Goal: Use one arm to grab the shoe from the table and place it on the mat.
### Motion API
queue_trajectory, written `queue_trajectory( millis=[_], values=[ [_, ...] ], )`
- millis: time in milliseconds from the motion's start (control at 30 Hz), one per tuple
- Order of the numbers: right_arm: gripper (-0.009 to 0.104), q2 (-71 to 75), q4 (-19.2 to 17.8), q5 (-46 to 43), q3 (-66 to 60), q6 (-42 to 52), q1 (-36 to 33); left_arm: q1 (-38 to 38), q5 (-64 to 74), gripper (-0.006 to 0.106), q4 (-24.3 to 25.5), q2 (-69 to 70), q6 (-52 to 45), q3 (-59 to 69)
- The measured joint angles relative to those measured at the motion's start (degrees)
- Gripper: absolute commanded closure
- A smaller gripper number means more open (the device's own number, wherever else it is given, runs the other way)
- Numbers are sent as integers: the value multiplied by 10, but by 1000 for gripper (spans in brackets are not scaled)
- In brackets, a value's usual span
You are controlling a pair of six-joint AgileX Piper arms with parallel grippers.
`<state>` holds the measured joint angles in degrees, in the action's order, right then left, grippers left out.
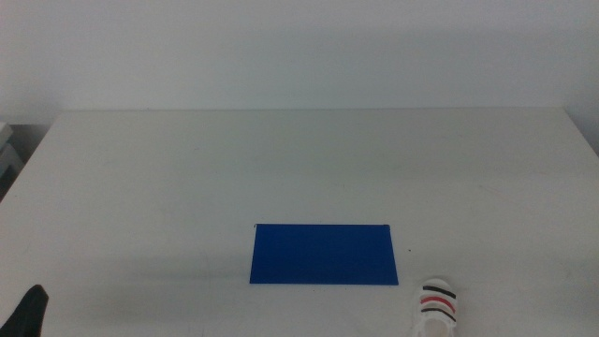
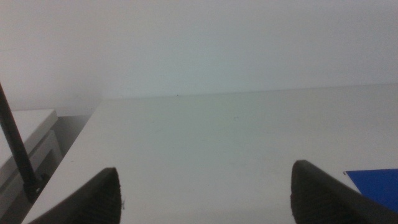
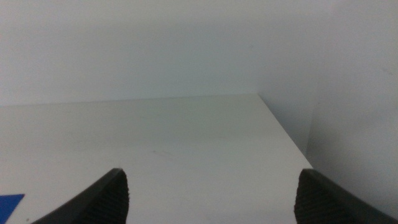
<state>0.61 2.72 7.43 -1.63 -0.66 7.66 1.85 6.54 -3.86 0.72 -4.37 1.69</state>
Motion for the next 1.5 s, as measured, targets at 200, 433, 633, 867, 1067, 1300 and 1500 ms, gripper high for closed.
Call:
queue_trajectory(
  millis=[200, 433, 633, 867, 1067, 1300, 1500],
  values=[
    [4, -15, 1, 84, 49, 0, 0, 0, 0, 7, 0, 0, 0, 0],
    [4, -125, 2, 132, 155, 0, 0, 0, 0, 7, 0, 0, 0, 0],
    [4, -236, -1, 194, 259, 0, 0, 0, 0, 7, 0, 0, 0, 0],
    [4, -354, -4, 310, 390, -10, -27, 0, 0, 7, 0, 0, 0, 0],
    [4, -453, -6, 397, 490, -143, -72, 0, 0, 7, 0, 0, 0, 0],
    [4, -551, -35, 451, 554, -345, -165, 0, 0, 7, 0, 0, 0, 0],
    [4, -627, -56, 458, 567, -455, -277, 0, 0, 7, 0, 0, 0, 0]
  ],
)
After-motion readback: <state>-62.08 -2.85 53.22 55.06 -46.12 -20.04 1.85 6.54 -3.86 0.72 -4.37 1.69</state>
